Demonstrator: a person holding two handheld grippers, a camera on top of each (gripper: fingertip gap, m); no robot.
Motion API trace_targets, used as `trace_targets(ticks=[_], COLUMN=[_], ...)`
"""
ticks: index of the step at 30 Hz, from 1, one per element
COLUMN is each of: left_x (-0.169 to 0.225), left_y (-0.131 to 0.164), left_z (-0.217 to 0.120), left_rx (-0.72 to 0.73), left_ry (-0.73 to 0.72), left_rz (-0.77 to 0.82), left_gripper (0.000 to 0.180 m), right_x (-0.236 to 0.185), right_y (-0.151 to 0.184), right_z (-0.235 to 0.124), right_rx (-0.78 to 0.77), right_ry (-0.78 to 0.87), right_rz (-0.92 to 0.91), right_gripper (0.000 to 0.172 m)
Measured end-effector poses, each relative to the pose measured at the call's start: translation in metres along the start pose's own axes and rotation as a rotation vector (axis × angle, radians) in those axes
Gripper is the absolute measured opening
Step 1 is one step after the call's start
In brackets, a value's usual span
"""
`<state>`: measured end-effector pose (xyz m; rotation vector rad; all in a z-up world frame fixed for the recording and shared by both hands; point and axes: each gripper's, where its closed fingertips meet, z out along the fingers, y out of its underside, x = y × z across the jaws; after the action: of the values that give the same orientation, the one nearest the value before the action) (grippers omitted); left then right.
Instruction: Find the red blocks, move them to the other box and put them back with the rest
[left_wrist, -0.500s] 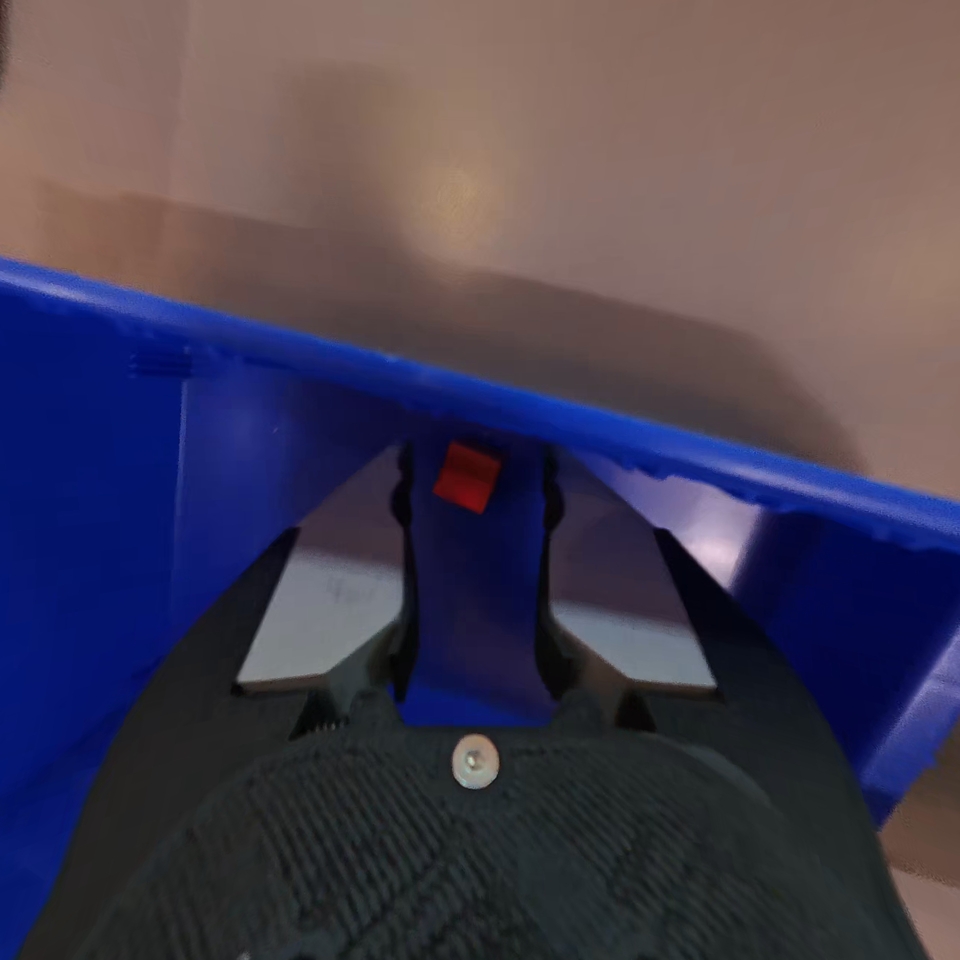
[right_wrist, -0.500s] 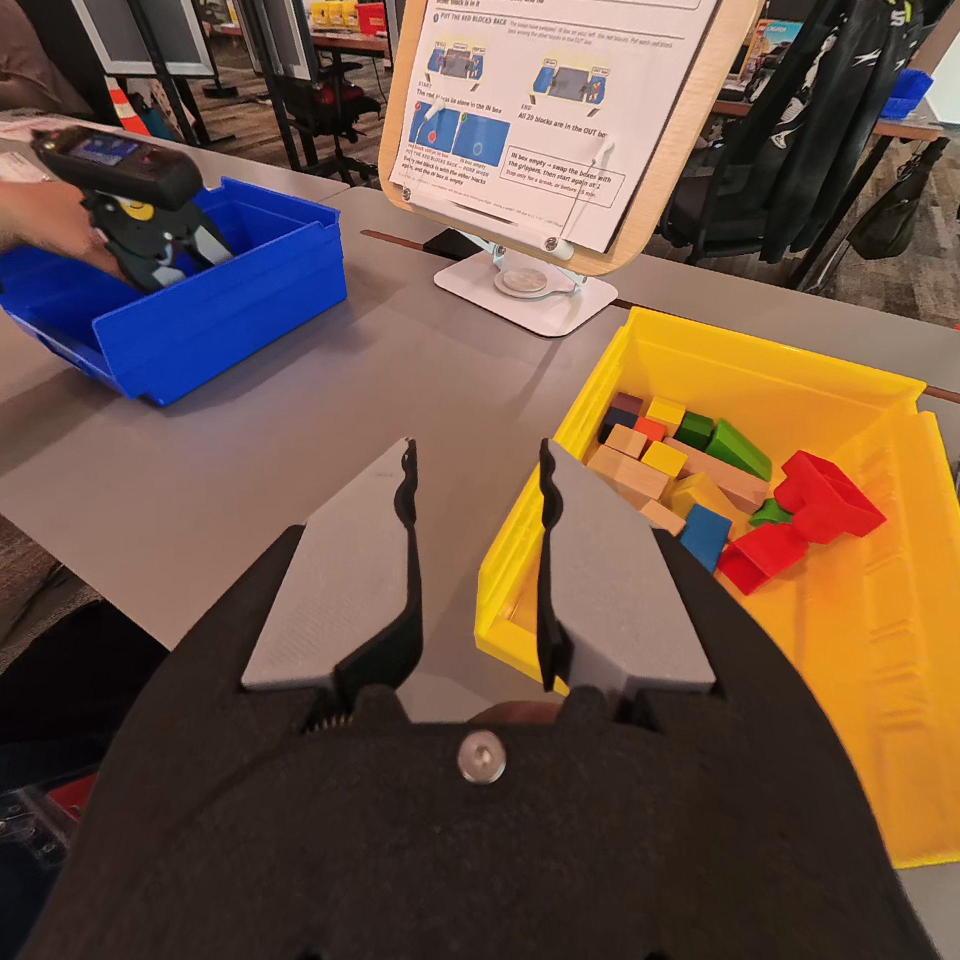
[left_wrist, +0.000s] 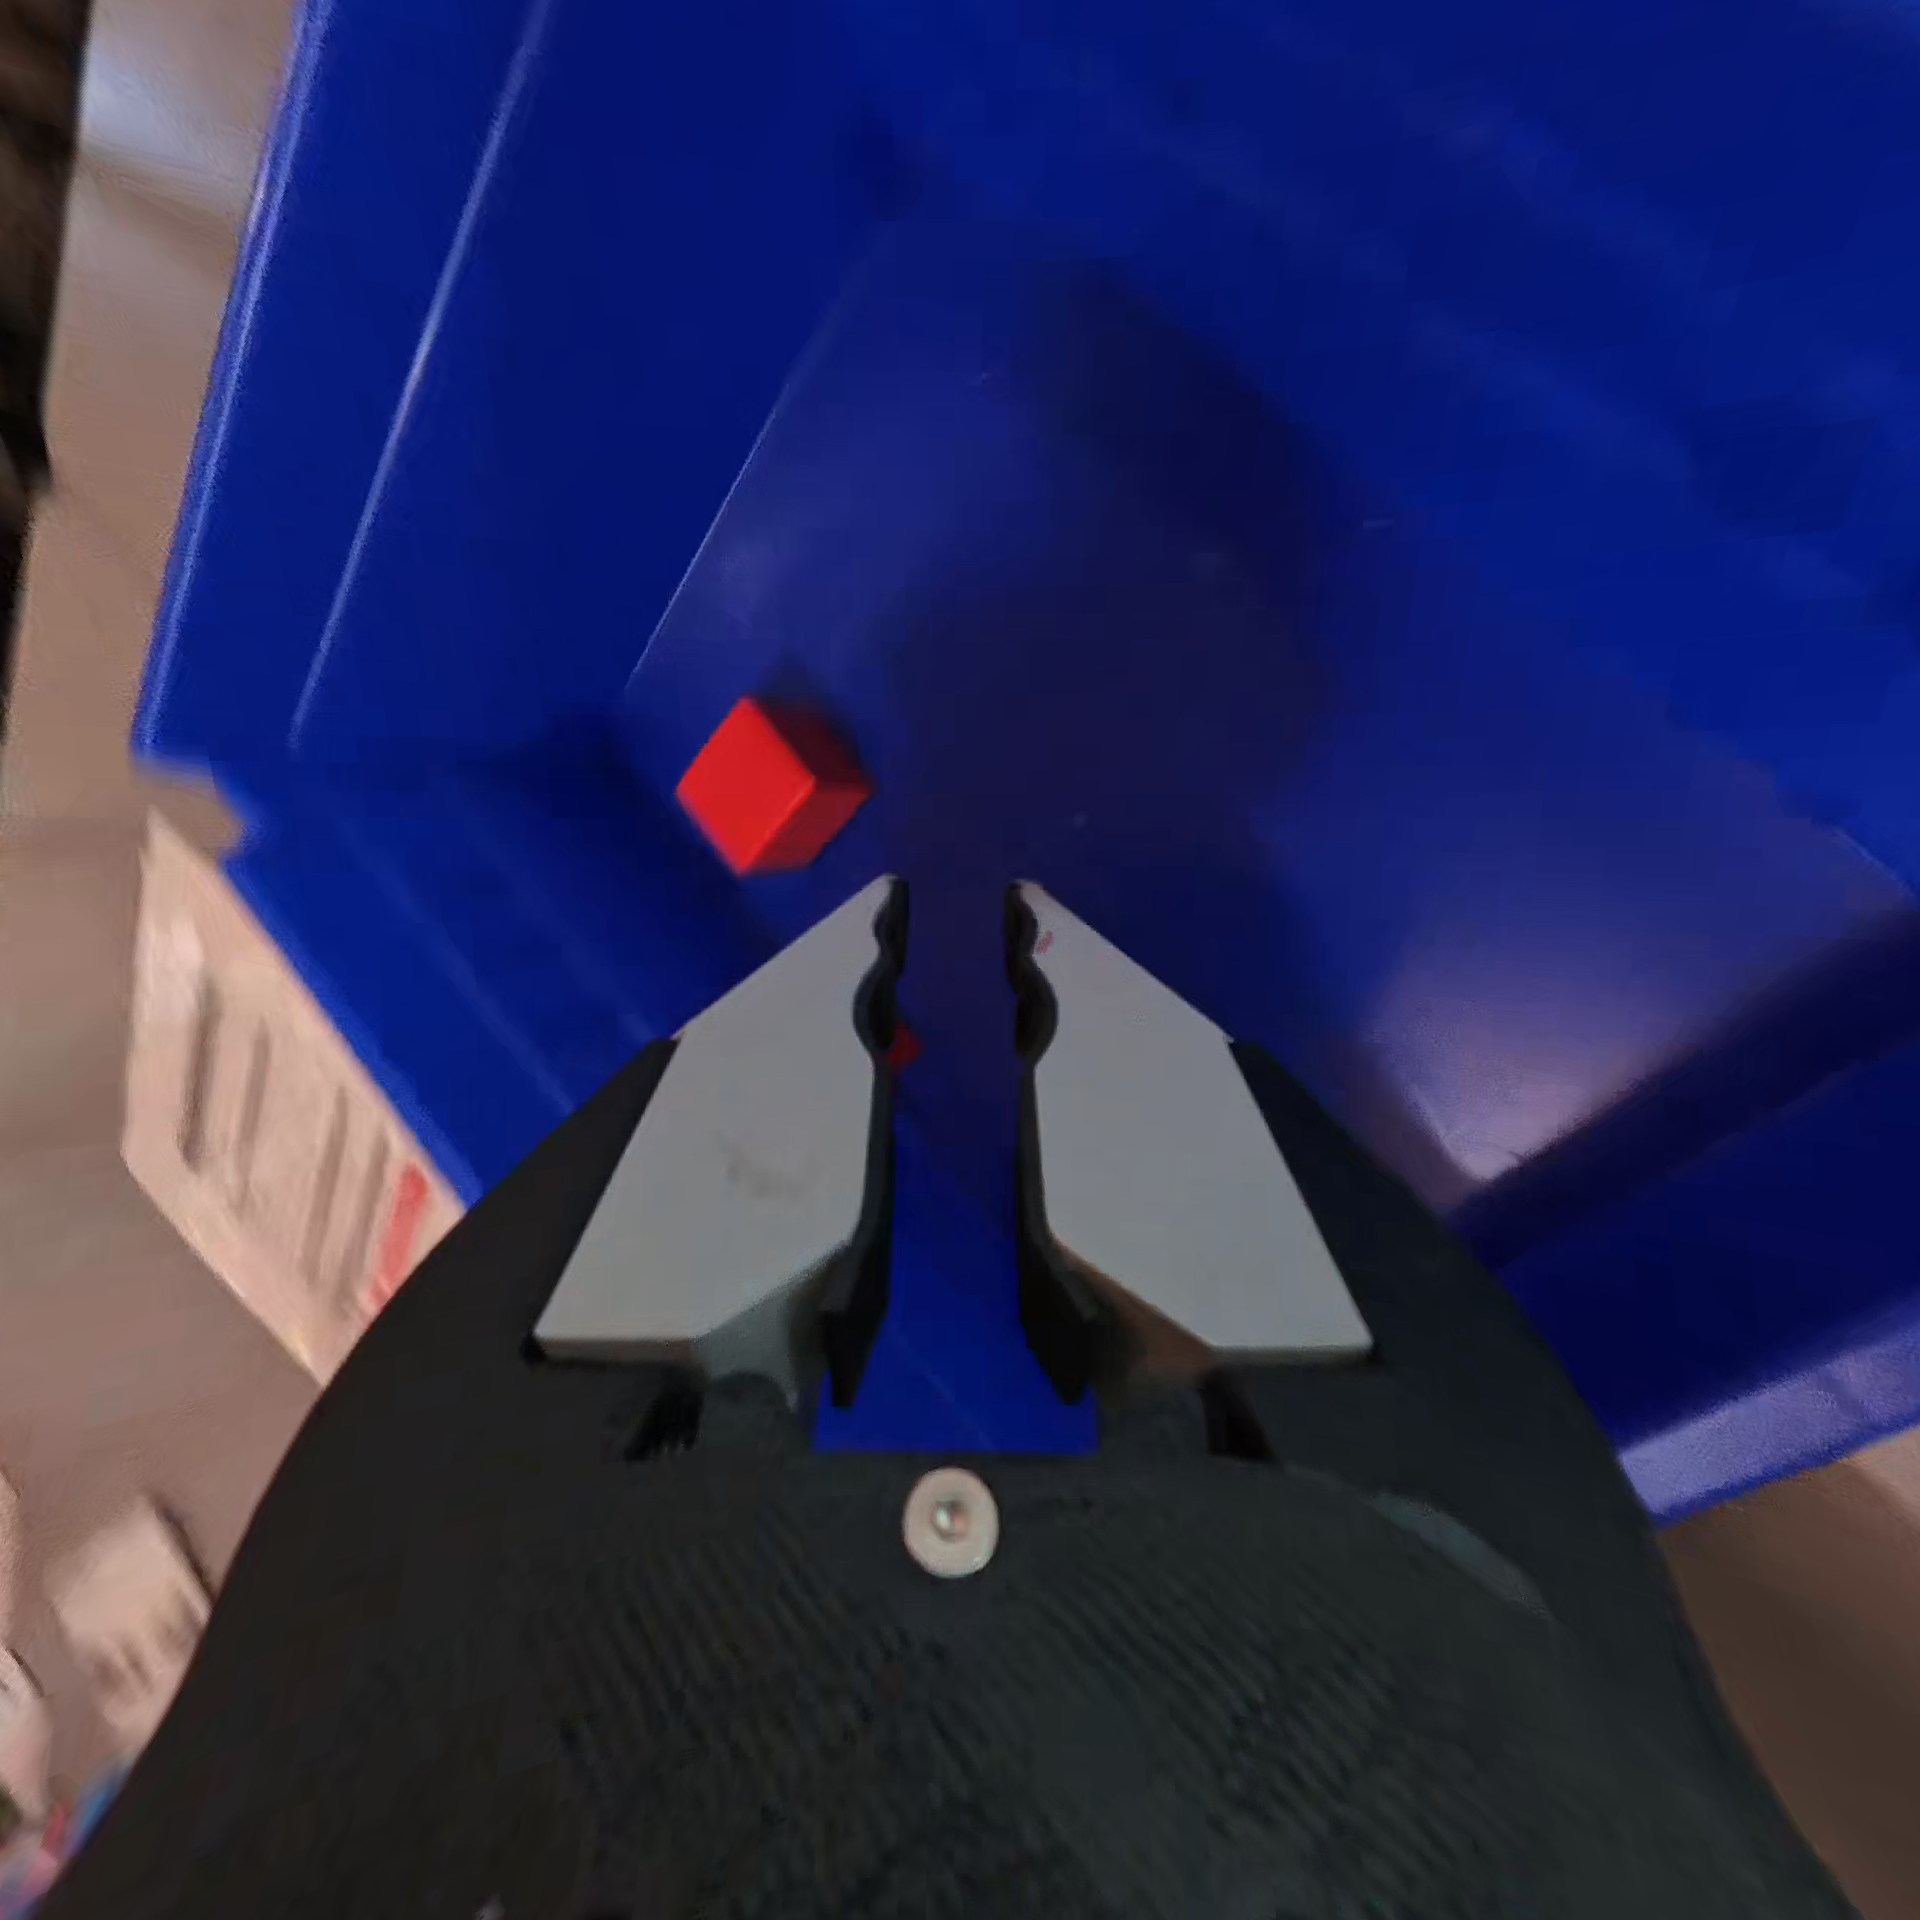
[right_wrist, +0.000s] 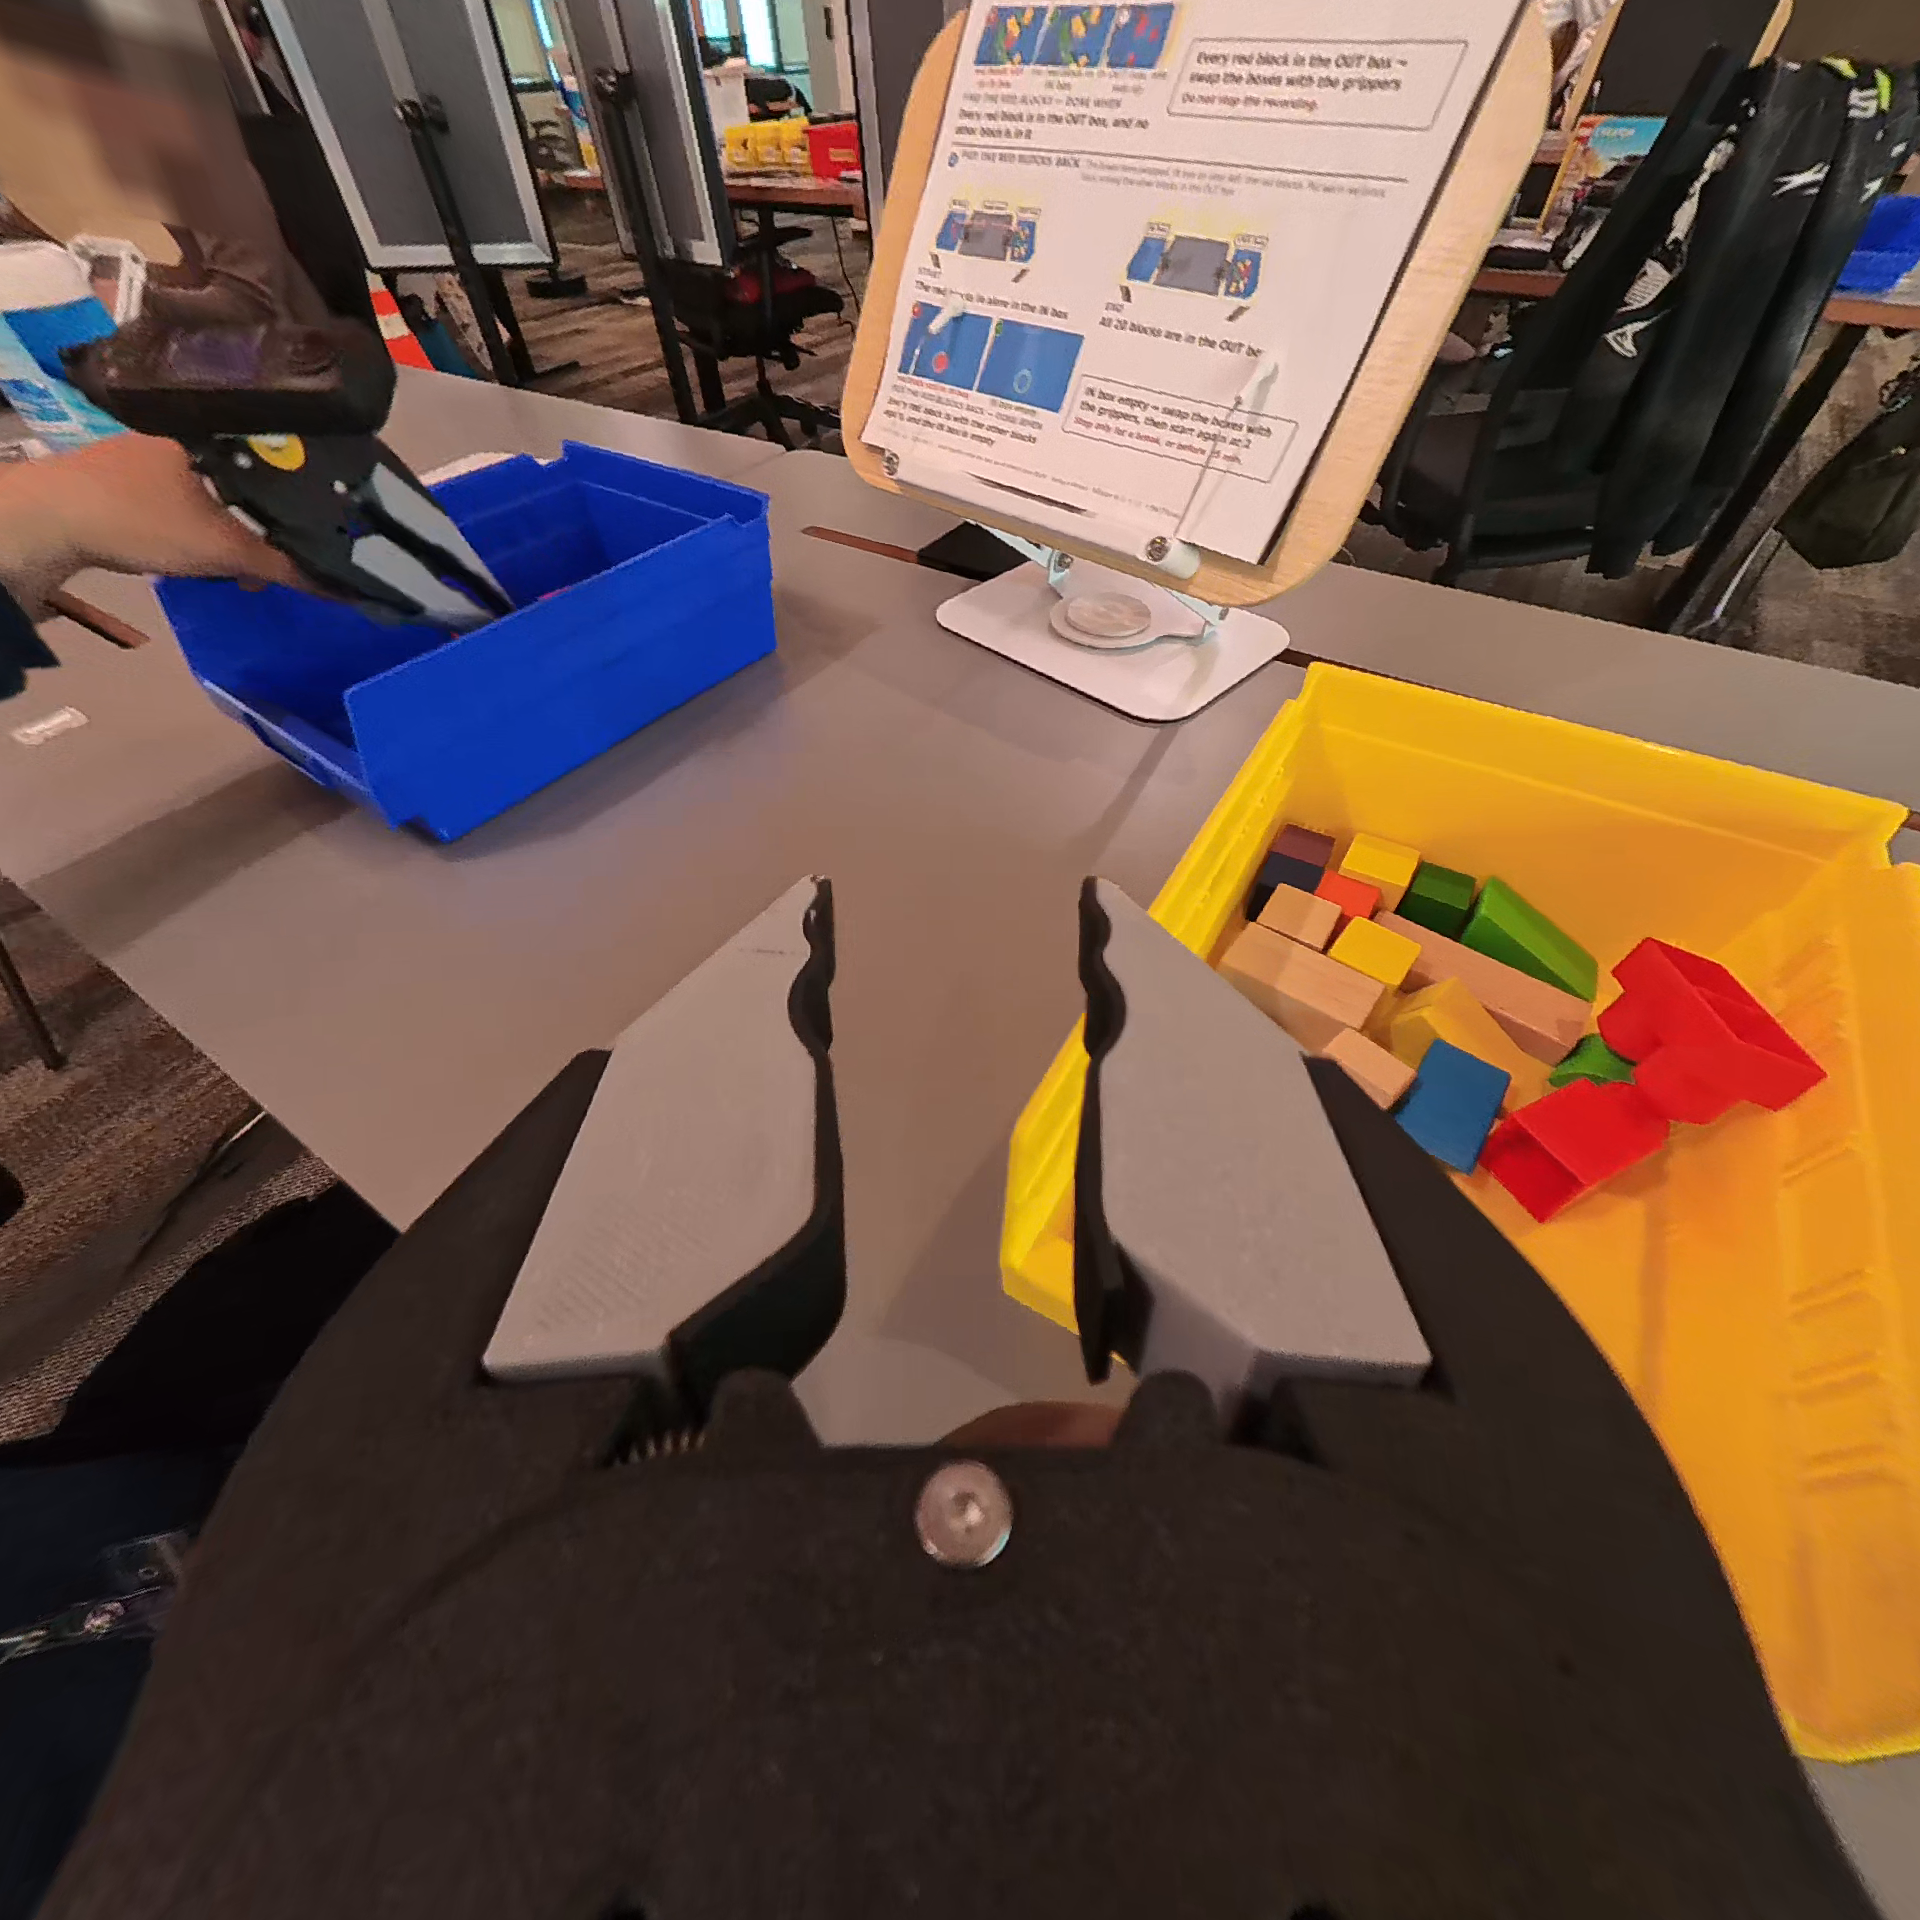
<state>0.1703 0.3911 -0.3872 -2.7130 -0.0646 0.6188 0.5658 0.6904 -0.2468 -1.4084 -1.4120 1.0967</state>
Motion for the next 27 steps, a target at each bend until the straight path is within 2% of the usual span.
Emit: trace_targets(ticks=[2, 4, 7, 10, 13, 16, 19, 22, 24, 27], left_x=[-0.012, -0.019, -0.036, -0.035, -0.049, -0.055, -0.048, -0.042, -0.039, -0.037], left_y=[0.020, 0.030, 0.026, -0.003, -0.003, -0.005, -0.007, 0.003, -0.002, -0.005], left_z=[0.002, 0.008, 0.013, 0.017, 0.027, 0.041, 0.056, 0.069, 0.070, 0.065], left_rx=[-0.105, -0.137, -0.112, -0.007, -0.082, -0.130, -0.169, -0.232, -0.188, -0.152], left_ry=[-0.001, -0.006, -0.071, -0.012, -0.057, -0.018, 0.063, 0.080, 0.115, 0.101], left_rz=[-0.217, -0.351, -0.419, -0.419, -0.383, -0.534, -0.625, -0.618, -0.628, -0.566], left_gripper=[0.024, 0.042, 0.045, 0.054, 0.069, 0.076, 0.072, 0.053, 0.033, 0.033], right_x=[-0.004, -0.007, -0.006, -0.002, 0.000, 0.003, 0.004, 0.008, 0.011, 0.012], right_y=[-0.002, -0.004, -0.003, -0.002, -0.001, -0.002, -0.003, -0.002, -0.001, -0.002], right_z=[-0.001, -0.001, 0.000, 0.000, -0.001, -0.001, -0.001, 0.000, -0.001, -0.003], right_rx=[0.004, 0.005, 0.005, 0.001, 0.001, 0.001, 0.002, -0.005, -0.005, 0.003], right_ry=[-0.003, -0.006, -0.006, -0.002, 0.001, 0.010, 0.013, 0.023, 0.027, 0.021], right_rz=[-0.018, -0.029, -0.026, -0.017, -0.011, -0.018, -0.022, -0.026, -0.023, -0.008], right_gripper=[0.044, 0.045, 0.045, 0.045, 0.045, 0.045, 0.044, 0.045, 0.045, 0.045])
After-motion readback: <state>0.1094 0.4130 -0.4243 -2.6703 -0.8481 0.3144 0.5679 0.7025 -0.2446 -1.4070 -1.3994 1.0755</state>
